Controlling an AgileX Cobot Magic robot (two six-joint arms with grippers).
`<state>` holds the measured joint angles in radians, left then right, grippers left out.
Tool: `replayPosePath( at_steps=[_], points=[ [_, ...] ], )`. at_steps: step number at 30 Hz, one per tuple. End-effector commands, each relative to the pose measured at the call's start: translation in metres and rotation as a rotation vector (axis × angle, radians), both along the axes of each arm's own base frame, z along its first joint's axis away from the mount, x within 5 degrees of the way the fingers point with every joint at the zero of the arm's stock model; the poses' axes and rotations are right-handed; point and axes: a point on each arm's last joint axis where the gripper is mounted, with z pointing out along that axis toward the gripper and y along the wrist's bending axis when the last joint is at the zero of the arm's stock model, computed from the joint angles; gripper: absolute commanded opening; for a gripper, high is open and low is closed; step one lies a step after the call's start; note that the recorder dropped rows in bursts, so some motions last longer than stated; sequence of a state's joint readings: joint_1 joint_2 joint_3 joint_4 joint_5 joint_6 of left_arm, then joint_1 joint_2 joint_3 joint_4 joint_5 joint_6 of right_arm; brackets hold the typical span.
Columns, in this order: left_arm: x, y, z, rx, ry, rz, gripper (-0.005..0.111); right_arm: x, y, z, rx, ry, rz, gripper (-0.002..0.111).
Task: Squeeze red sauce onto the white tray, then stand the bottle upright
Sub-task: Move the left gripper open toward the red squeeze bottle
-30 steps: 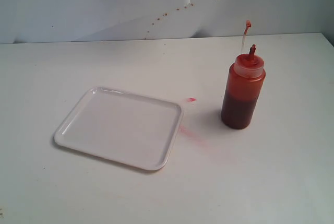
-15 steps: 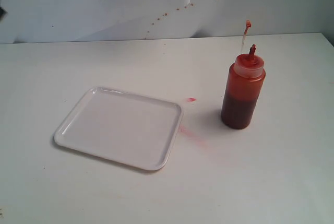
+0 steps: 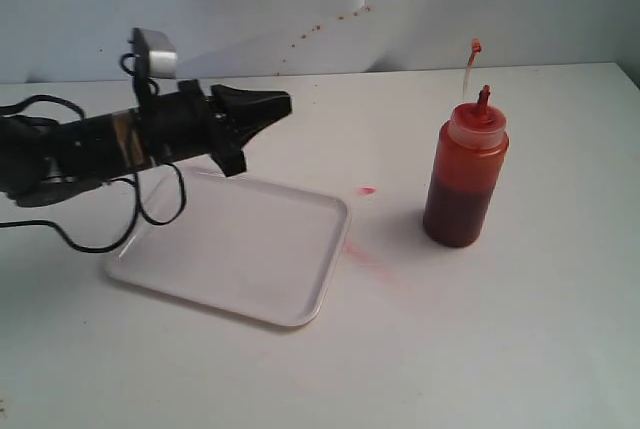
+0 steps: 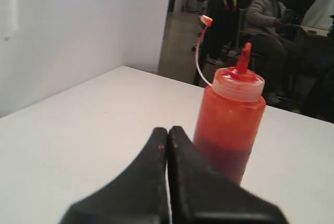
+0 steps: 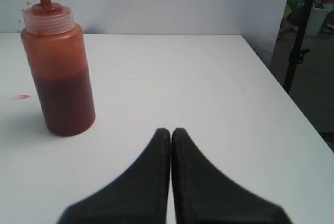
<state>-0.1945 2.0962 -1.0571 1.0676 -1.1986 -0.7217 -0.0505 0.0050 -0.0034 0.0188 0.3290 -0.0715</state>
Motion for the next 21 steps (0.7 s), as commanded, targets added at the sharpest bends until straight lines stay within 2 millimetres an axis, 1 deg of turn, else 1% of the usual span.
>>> replayPosePath(
  at_steps=[1, 6, 9, 11, 13, 18, 19, 21],
  points=[
    [0.01, -0.041, -0.013, -0.024, -0.022, -0.105, 0.0, 0.0, 0.0, 0.0, -0.015, -0.01, 0.001, 0.001],
    [0.012, -0.089, -0.028, -0.022, -0.056, -0.22, 0.0, 0.0, 0.0, 0.0, -0.015, -0.01, 0.001, 0.001],
    [0.009, -0.11, -0.041, -0.003, -0.05, -0.254, 0.0, 0.0, 0.0, 0.0, -0.015, -0.01, 0.001, 0.001],
    [0.006, -0.119, -0.048, -0.002, -0.043, -0.277, 0.0, 0.0, 0.0, 0.0, -0.015, -0.01, 0.001, 0.001],
    [0.005, -0.123, -0.053, 0.0, -0.039, -0.286, 0.0, 0.0, 0.0, 0.0, -0.015, -0.01, 0.001, 0.001],
    [0.007, -0.123, -0.059, 0.039, -0.024, -0.262, 0.001, 0.0, 0.0, 0.0, -0.015, -0.01, 0.001, 0.001],
    [0.008, -0.122, -0.06, 0.049, -0.021, -0.256, 0.002, 0.0, 0.0, 0.0, -0.015, -0.01, 0.001, 0.001],
    [0.009, -0.122, -0.064, 0.089, -0.014, -0.241, 0.011, 0.0, 0.0, 0.0, -0.015, -0.01, 0.001, 0.001]
  ],
)
